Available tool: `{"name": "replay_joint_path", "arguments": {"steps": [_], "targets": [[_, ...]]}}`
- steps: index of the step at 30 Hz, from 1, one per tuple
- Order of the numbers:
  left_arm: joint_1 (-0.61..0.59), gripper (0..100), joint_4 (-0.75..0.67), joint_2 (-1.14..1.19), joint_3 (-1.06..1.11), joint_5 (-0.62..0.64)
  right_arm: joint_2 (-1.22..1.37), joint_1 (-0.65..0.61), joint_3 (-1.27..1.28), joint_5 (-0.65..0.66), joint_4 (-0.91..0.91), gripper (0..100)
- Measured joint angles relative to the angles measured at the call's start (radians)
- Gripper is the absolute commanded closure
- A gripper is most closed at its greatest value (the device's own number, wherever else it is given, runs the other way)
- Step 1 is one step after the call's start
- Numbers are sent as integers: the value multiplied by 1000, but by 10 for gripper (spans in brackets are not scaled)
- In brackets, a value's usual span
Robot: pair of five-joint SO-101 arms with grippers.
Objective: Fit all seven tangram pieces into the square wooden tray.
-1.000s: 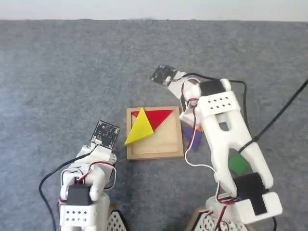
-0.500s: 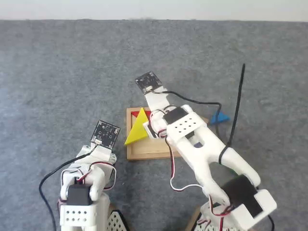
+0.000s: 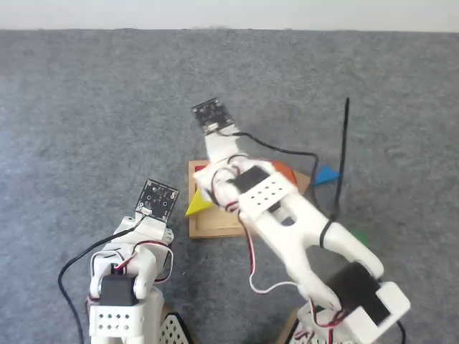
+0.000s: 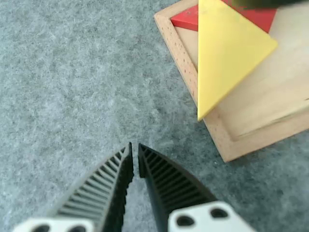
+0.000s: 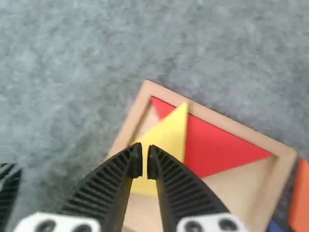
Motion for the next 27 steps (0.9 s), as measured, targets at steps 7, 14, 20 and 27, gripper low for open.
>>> {"name": "replay_joint_path", "arguments": {"steps": [7, 14, 20, 27], "targets": [[0, 983, 0, 0, 0, 0, 21, -98, 9, -155, -38, 944], [0, 983, 15, 0, 0, 0, 118, -106, 9, -164, -57, 945], [0, 984, 15, 0, 0, 0, 120, -109, 9, -164, -64, 945], [0, 984, 15, 0, 0, 0, 120, -110, 9, -164, -64, 945]]}}
